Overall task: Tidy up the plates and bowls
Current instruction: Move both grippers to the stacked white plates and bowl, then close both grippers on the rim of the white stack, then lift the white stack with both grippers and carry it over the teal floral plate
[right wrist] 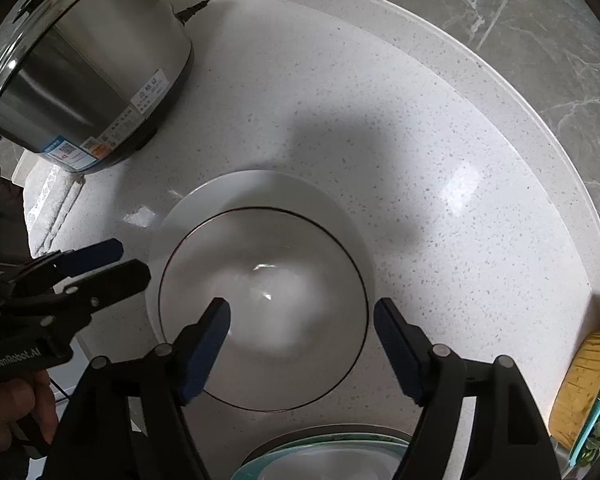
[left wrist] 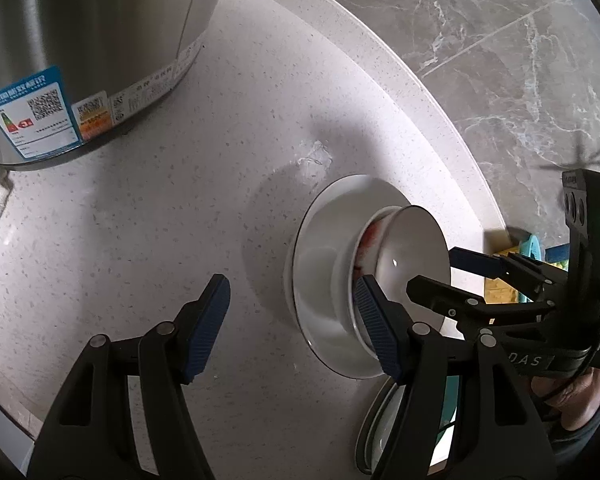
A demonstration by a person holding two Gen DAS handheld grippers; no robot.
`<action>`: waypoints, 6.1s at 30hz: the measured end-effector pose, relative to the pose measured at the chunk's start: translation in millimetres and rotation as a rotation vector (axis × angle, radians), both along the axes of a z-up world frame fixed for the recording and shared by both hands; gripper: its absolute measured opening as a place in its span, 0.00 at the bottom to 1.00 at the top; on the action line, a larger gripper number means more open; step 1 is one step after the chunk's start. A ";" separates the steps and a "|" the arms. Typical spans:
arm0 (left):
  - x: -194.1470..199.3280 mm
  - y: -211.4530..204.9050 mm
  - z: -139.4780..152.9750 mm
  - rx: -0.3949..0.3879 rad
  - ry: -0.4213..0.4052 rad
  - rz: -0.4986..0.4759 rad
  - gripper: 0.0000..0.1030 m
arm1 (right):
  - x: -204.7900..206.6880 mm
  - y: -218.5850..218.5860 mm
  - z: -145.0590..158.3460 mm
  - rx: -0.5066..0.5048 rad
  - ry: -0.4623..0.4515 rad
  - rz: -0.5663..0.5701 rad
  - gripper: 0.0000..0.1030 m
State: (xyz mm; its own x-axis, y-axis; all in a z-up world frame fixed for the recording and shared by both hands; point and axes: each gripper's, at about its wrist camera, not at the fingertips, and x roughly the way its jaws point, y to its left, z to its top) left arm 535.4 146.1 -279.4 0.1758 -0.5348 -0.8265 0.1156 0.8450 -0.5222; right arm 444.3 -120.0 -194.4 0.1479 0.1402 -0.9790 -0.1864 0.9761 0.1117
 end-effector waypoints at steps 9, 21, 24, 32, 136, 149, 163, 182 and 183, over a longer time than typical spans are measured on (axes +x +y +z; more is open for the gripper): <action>-1.2 0.7 -6.8 0.041 -0.027 -0.022 0.62 | -17.0 -70.4 32.4 0.132 -0.176 -0.140 0.69; 0.2 -23.1 -28.0 0.159 -0.032 -0.095 0.62 | -38.0 -113.8 -43.4 0.231 -0.067 -0.215 0.29; 3.2 -30.5 -33.0 0.170 -0.023 -0.103 0.62 | -33.1 -107.5 -45.2 0.271 -0.071 -0.182 0.29; 6.9 -42.0 -46.3 0.233 -0.023 -0.126 0.62 | -21.5 -90.5 -52.7 0.254 -0.044 -0.112 0.28; 23.3 -105.1 -65.6 0.187 -0.167 -0.242 0.15 | -19.0 -57.9 -69.8 0.375 -0.110 -0.013 0.19; -13.1 -130.9 -12.0 0.208 -0.228 -0.308 0.15 | -55.9 -81.8 -25.3 0.358 -0.173 -0.081 0.18; -91.9 -172.6 37.5 0.163 -0.274 -0.476 0.15 | -152.0 -122.5 17.9 0.324 -0.229 -0.228 0.18; -209.4 -212.4 -13.4 0.173 -0.166 -0.654 0.15 | -246.3 -166.4 -25.7 0.325 -0.136 -0.341 0.18; -210.7 -216.3 -16.1 0.175 -0.163 -0.653 0.15 | -246.2 -166.6 -28.0 0.327 -0.133 -0.342 0.18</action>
